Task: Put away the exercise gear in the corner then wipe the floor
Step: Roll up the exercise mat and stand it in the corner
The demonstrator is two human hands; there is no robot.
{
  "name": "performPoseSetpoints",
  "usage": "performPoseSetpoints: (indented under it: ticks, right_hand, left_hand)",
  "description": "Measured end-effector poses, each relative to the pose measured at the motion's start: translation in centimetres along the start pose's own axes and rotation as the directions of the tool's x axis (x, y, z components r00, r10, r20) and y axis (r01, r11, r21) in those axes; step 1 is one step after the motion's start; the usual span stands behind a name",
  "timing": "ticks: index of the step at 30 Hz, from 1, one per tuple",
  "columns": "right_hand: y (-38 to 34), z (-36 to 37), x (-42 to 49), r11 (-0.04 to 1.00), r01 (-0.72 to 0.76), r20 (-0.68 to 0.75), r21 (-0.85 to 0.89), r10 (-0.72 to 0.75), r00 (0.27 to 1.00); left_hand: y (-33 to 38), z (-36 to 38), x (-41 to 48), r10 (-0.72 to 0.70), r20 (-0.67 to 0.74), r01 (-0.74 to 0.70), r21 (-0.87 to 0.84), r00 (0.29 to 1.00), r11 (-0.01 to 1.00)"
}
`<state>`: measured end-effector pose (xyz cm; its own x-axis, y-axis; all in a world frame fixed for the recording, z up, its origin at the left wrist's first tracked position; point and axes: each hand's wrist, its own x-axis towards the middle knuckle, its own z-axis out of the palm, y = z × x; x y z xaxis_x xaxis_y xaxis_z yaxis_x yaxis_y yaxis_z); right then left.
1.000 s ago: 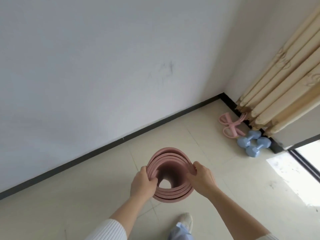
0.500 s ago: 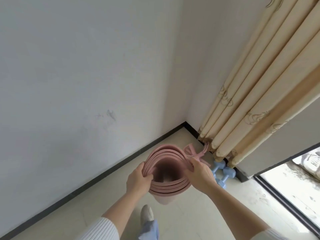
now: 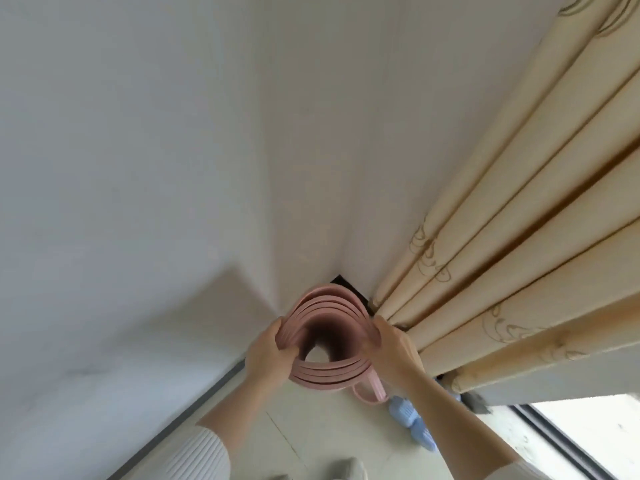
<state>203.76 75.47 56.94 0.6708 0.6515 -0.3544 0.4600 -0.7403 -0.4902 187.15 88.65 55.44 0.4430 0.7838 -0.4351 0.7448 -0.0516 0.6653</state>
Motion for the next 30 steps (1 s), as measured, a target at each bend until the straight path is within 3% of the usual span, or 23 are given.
performPoseSetpoints:
  ticks: [7, 15, 21, 30]
  right_hand:
    - [1.3, -1.0, 13.3, 0.991, -0.091, 0.009, 0.094, 0.090, 0.996]
    - [3.9, -3.5, 25.2, 0.983, -0.077, -0.002, 0.167, 0.078, 0.997]
    - [4.5, -4.1, 28.0, 0.983, -0.042, -0.099, 0.179, 0.060, 0.993]
    - [5.6, -1.5, 30.1, 0.967, -0.172, -0.040, 0.189, 0.182, 0.982]
  left_hand:
    - [5.4, 4.0, 11.8, -0.027, 0.001, 0.027, 0.000, 1.000, 1.000]
    - [9.4, 9.5, 21.6, -0.012, -0.059, 0.013, 0.027, 0.998, 1.000]
    - [10.9, 10.1, 24.8, 0.039, -0.062, -0.037, 0.035, 0.997, 0.999]
    - [10.4, 12.4, 27.0, 0.000, -0.024, -0.001, -0.024, 1.000, 1.000]
